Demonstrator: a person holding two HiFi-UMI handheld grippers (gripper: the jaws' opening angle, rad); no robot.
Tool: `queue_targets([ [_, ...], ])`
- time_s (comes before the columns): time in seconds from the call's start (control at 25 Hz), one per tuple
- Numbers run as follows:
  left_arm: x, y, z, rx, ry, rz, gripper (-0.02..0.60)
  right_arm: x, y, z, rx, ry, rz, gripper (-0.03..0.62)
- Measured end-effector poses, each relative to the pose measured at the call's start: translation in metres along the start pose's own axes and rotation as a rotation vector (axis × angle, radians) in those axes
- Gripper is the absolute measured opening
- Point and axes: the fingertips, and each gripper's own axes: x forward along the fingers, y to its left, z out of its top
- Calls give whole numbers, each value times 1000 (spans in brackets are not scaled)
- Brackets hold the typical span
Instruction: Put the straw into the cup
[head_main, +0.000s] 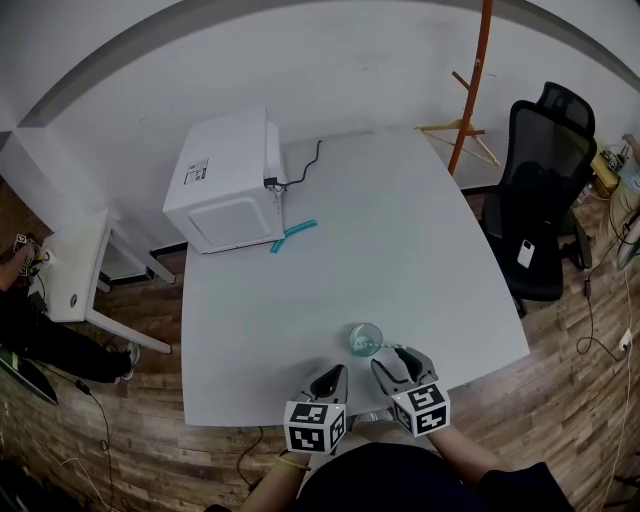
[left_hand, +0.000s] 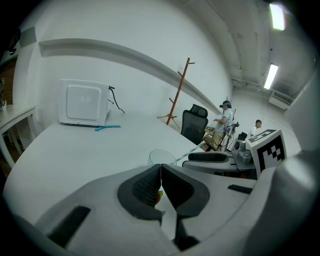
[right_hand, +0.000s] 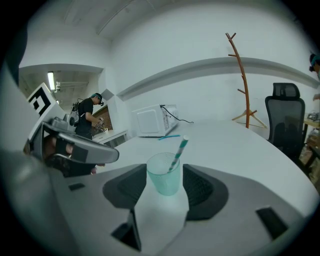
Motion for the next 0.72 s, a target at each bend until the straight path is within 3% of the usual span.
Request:
queue_targets([
  [0.72,-15,-18,-1,62,3,-96,20,-49,19,19,23,-82,-96,199],
])
